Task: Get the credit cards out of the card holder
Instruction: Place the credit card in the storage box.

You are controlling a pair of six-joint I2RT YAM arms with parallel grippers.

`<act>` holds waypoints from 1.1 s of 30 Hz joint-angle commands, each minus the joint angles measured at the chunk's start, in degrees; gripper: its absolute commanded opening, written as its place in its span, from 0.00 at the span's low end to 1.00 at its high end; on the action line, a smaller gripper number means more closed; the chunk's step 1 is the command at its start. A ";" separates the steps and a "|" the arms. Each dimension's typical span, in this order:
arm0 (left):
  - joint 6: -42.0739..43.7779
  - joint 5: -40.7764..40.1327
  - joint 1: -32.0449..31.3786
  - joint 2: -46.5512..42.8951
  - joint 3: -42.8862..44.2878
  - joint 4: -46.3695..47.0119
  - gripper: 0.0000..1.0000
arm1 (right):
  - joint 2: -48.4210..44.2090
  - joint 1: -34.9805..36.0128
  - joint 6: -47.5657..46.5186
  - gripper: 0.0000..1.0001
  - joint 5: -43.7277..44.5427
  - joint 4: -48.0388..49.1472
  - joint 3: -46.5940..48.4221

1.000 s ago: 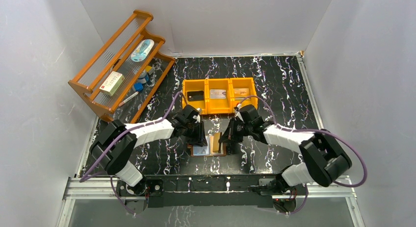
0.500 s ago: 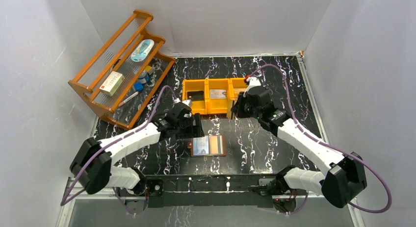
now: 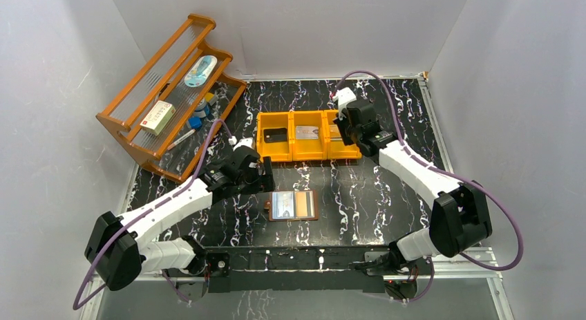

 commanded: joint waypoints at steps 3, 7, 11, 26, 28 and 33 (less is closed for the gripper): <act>0.82 -3.47 0.36 -3.70 0.97 -3.65 0.98 | 1.68 -1.15 -20.99 0.00 0.85 10.00 0.93; 0.71 -4.48 0.36 -5.40 1.22 -4.93 0.98 | 5.25 -2.03 -28.66 0.00 0.26 8.76 3.06; -0.44 -6.95 0.40 -7.54 1.68 -6.31 0.98 | 8.64 -2.57 -35.58 0.00 -2.83 8.19 4.12; -2.34 -11.73 0.49 -16.76 -0.07 -7.33 0.99 | 21.03 -4.36 -50.62 0.02 -2.73 15.59 7.50; -2.51 -11.86 0.42 -16.67 -0.11 -7.52 0.98 | 22.39 -4.42 -51.87 0.03 -3.66 17.53 7.92; -2.78 -12.06 0.44 -16.20 0.35 -8.44 0.99 | 25.90 -4.48 -55.27 0.05 -2.62 19.92 8.10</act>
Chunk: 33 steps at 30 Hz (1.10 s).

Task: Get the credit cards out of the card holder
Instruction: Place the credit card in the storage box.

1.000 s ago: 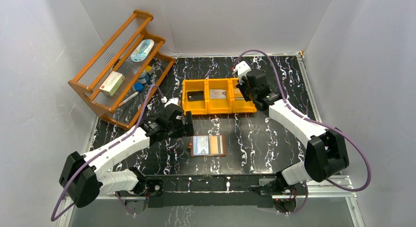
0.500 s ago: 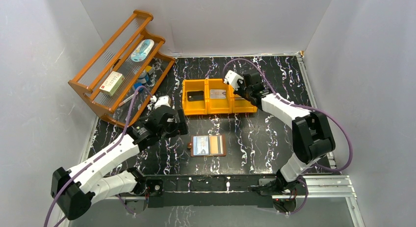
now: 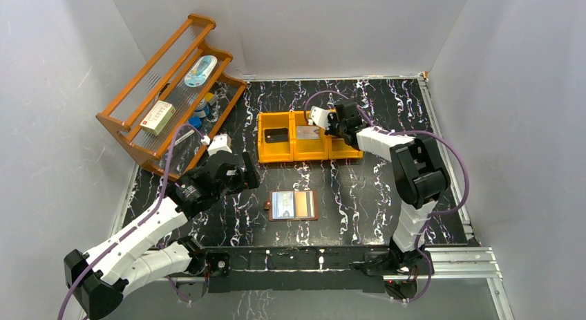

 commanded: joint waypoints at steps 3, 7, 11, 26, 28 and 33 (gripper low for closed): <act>-0.65 -2.25 0.34 -0.23 0.14 -2.07 0.98 | 2.74 -0.48 -5.51 0.08 0.91 5.89 2.44; -0.74 -2.38 0.34 -0.25 -0.29 -2.23 0.98 | 3.03 -0.41 -5.32 0.14 -1.13 3.67 2.62; -1.44 -2.76 0.34 -0.08 -0.79 -2.23 0.98 | 1.64 -0.49 -4.82 0.17 -2.70 1.46 1.11; -1.89 -2.01 0.40 2.58 -0.86 -2.94 0.98 | -0.59 -0.83 2.32 0.37 -5.83 0.74 0.14; -1.83 -1.62 0.40 3.10 -0.86 -2.95 0.98 | -1.17 -0.83 3.40 0.37 -5.63 0.94 0.33; -1.63 -0.69 0.34 3.70 -0.84 -2.55 0.98 | -6.32 -0.80 13.00 0.41 -5.62 0.34 2.21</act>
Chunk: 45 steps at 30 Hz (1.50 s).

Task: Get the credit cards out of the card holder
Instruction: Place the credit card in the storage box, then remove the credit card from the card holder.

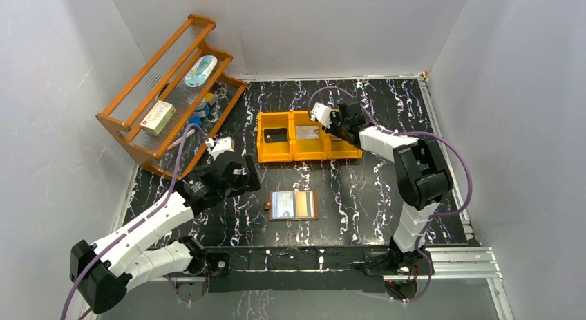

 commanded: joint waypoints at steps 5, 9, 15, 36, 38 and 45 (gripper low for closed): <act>-0.52 0.19 0.32 1.14 -0.37 0.68 0.98 | -18.59 0.29 29.63 0.56 -7.14 1.64 1.50; -1.08 -0.71 0.36 2.31 -0.19 0.52 0.98 | -23.42 0.28 54.81 0.62 -17.93 -2.39 1.39; -3.55 -3.35 0.34 2.09 -0.54 -1.00 0.98 | -23.21 6.68 76.81 0.61 -14.00 -19.25 2.16; -7.85 -7.99 0.35 -1.44 -1.08 -4.80 0.98 | -11.61 38.32 97.05 0.79 11.59 -30.54 1.28; -8.36 -8.84 0.34 -2.48 -1.34 -5.35 0.98 | -9.48 38.72 97.11 0.80 9.75 -29.56 2.21; -9.11 -10.00 0.36 -5.67 -2.62 -5.90 0.98 | -3.17 39.57 96.63 0.82 7.83 -31.53 6.11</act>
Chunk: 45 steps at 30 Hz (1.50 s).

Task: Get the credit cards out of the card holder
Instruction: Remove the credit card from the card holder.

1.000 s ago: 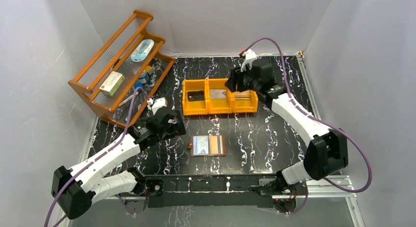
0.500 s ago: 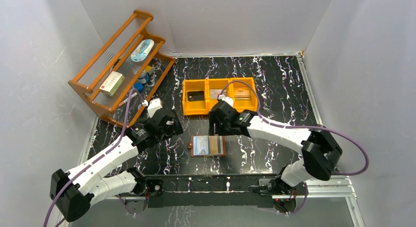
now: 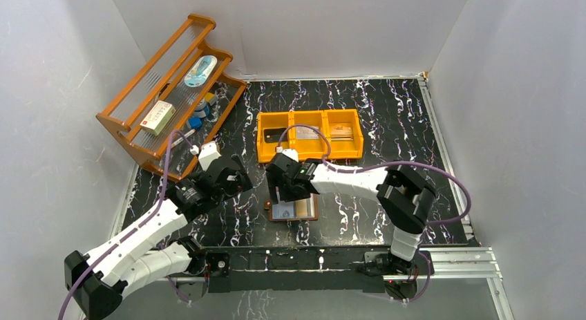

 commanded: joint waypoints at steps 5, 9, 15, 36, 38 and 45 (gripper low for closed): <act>-1.60 -2.75 0.38 -1.27 -1.00 -1.76 0.98 | 4.76 0.43 0.01 0.80 -0.30 -2.92 5.32; -1.73 -2.47 0.34 -0.77 -0.94 -1.75 0.98 | 6.83 0.44 0.05 0.77 0.32 -5.38 6.64; -1.59 -2.38 0.34 -0.35 -0.86 -1.75 0.98 | 7.49 0.47 -0.03 0.66 -0.05 -5.31 6.47; -1.11 -1.59 0.38 0.62 -0.62 -1.32 0.98 | 11.29 1.21 0.82 0.71 3.90 -10.10 9.65; -1.04 -1.58 0.36 0.67 -0.63 -1.32 0.98 | 11.37 1.22 0.83 0.69 3.71 -9.92 9.68; 0.53 -0.16 0.34 0.78 -0.44 0.00 0.98 | 6.64 -0.34 -0.91 0.63 -6.72 0.94 5.19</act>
